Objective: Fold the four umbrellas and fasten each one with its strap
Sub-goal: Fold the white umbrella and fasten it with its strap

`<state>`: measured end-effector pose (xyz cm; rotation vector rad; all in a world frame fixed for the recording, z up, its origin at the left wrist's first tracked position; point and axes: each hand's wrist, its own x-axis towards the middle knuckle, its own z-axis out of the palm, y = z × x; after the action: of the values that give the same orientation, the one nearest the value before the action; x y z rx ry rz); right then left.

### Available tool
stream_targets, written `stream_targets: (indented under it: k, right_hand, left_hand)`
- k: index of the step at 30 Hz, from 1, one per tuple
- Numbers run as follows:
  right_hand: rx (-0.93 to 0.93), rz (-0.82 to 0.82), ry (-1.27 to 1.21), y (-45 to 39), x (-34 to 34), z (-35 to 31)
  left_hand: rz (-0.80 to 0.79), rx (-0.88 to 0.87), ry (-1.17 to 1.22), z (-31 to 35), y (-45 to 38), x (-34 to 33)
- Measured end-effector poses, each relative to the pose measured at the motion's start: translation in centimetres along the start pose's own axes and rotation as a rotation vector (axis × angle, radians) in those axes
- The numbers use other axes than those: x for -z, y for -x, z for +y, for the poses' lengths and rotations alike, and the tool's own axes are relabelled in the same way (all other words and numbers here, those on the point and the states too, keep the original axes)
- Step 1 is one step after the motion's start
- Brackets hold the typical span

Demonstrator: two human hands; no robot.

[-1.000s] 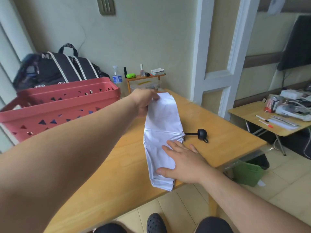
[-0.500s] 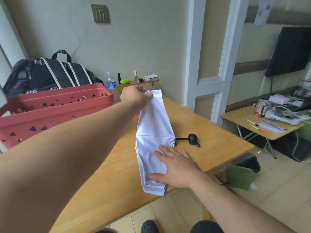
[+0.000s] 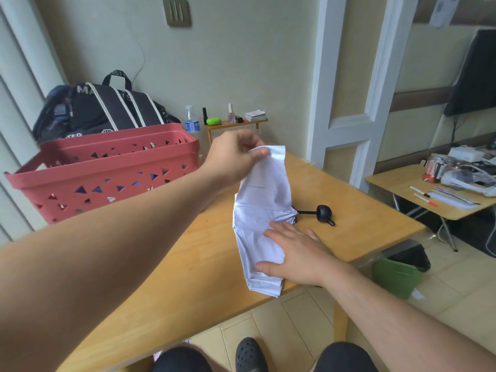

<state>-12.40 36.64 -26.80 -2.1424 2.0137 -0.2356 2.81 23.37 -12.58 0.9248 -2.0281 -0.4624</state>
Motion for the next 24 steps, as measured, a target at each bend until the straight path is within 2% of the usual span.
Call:
stream_targets:
  k: [6,10,16,19,24]
  right_hand:
    - [-0.025,0.001,0.063,-0.5,-0.4,-0.1]
    - [-0.034,0.070,0.093,-0.5,-0.7,-0.2]
    - [-0.023,0.456,-0.033,0.2,-1.5,-0.2]
    - [-0.009,0.594,-0.136,0.4,-1.4,-0.1]
    - [-0.157,0.722,-0.363,-0.5,1.2,-0.7]
  left_hand:
    - [-0.039,-0.144,-0.084,0.4,6.6,0.8]
    - [-0.015,-0.124,-0.058,-0.6,9.8,0.3]
    - [0.052,-0.010,0.047,-1.1,12.1,-0.6]
    - [0.069,0.014,0.078,-1.2,12.5,-0.9]
    - [0.090,0.035,0.125,-1.5,12.7,-0.8]
